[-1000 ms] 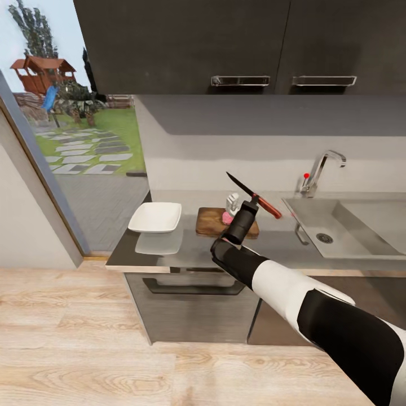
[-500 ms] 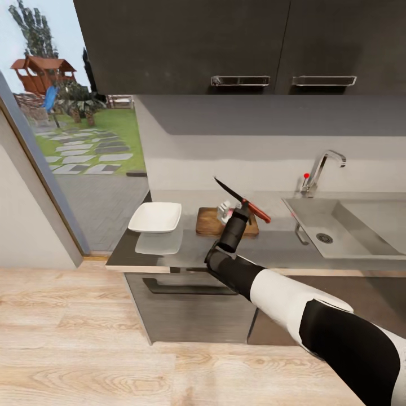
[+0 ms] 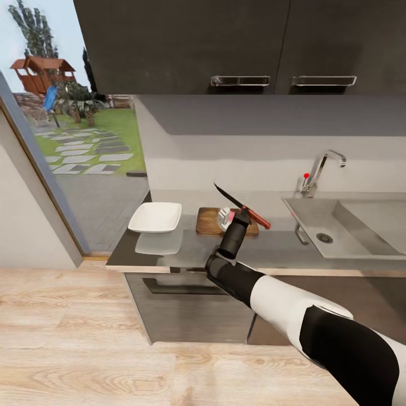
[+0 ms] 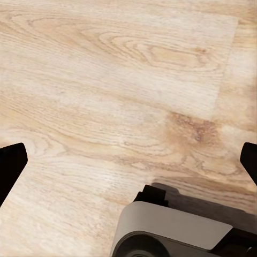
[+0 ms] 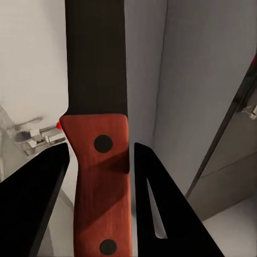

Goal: In the kitchen, take the Vidalia onion out of the sink, dice it on the chopping board with the paring knife, put the diced onion into the bowl on the countertop, then place both the paring knife and the chopping board into the sink.

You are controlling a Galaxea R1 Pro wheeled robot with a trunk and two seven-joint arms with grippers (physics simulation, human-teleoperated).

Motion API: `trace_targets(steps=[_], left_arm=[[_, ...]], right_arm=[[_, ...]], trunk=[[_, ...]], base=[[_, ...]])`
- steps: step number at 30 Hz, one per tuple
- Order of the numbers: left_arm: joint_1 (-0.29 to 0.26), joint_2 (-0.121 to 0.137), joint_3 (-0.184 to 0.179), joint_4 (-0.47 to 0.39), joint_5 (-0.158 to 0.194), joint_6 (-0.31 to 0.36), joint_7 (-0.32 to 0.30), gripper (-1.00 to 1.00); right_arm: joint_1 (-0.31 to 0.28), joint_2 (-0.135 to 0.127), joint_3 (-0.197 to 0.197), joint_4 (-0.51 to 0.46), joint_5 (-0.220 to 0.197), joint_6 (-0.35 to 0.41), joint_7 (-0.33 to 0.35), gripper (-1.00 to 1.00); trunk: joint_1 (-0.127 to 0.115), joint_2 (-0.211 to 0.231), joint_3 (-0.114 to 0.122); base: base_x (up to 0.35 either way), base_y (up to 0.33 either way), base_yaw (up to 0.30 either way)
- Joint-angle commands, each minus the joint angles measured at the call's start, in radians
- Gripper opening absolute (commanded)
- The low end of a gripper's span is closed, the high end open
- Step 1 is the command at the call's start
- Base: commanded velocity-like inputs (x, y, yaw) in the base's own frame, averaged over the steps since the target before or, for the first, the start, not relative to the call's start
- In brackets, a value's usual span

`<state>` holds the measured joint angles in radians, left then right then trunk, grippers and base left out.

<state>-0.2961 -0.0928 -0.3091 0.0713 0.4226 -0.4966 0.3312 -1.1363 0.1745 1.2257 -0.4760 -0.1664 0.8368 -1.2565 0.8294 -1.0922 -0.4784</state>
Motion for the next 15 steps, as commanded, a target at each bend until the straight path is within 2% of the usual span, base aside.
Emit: trace_targets(steps=[1,15], left_arm=[[-0.002,-0.001,-0.008,0.004,0.005,-0.005,0.002,1.00],[-0.002,-0.001,-0.008,0.004,0.005,-0.005,0.003,1.00]], right_arm=[[0.000,0.000,0.008,0.000,-0.010,0.008,-0.007,-1.00],[0.020,0.000,0.008,0.011,-0.013,0.004,0.004,-1.00]], trunk=[[0.000,-0.001,-0.001],[0.000,-0.001,-0.001]], base=[[0.000,0.000,0.000],[0.000,0.000,0.000]])
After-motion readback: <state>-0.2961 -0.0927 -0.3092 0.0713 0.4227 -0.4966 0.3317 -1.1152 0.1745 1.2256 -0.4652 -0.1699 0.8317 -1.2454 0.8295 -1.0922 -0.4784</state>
